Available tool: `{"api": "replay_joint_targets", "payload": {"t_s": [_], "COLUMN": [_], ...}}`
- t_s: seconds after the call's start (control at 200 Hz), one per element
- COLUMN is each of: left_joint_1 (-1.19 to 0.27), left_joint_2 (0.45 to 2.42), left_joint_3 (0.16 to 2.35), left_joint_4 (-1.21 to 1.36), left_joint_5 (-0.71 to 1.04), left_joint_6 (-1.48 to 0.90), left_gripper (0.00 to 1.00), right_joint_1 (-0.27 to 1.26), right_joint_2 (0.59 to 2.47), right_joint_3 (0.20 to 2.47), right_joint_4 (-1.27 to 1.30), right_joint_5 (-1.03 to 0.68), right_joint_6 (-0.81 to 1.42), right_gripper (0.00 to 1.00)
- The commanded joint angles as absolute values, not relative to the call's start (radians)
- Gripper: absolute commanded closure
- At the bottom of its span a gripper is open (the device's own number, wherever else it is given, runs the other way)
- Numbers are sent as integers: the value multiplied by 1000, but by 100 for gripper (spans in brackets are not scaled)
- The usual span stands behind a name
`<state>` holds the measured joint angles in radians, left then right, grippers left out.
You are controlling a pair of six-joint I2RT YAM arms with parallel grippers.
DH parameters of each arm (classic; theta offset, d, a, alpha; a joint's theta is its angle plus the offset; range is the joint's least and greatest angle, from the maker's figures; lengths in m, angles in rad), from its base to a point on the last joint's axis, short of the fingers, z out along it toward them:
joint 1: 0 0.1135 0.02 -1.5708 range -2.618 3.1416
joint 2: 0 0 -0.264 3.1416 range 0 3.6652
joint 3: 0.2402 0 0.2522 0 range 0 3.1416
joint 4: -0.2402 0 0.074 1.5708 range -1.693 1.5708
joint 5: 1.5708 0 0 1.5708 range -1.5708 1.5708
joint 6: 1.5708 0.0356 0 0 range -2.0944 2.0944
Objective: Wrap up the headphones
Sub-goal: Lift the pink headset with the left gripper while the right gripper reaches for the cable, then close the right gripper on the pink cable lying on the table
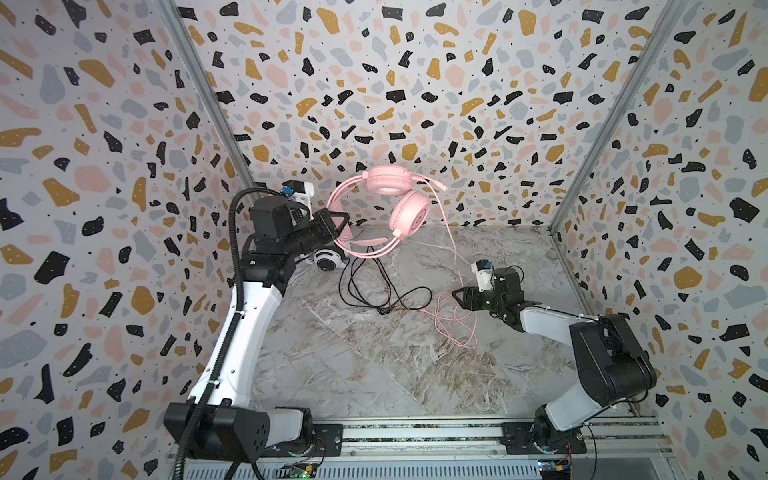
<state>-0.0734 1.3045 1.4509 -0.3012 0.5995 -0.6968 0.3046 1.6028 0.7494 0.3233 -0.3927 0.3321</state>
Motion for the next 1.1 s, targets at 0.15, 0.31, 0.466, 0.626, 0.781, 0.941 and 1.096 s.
{"api": "replay_joint_targets", "payload": {"t_s": [0.15, 0.31, 0.466, 0.626, 0.781, 0.941, 1.096], "left_joint_1": [-71, -62, -22, -3, -3, 0, 4], "left_joint_2": [1258, 1240, 1200, 1184, 1207, 1193, 1198], "left_joint_3": [1470, 1437, 1372, 1378, 1391, 1387, 1399], "left_joint_4": [-214, -227, -167, -140, -118, -129, -144], "left_joint_5": [642, 605, 558, 500, 527, 503, 518], "left_joint_6": [-718, -701, -737, -748, -782, -765, -755], "left_gripper": [100, 100, 100, 100, 100, 100, 100], "right_joint_1": [350, 347, 295, 278, 278, 278, 278], "right_joint_2": [1619, 1600, 1581, 1548, 1548, 1559, 1571], "right_joint_3": [792, 759, 707, 703, 710, 706, 705], "right_joint_4": [335, 274, 258, 229, 256, 318, 345], "right_joint_5": [-388, -315, -307, -295, -361, -443, -470], "right_joint_6": [349, 285, 248, 225, 252, 301, 327], "right_gripper": [79, 88, 88, 82, 76, 65, 65]}}
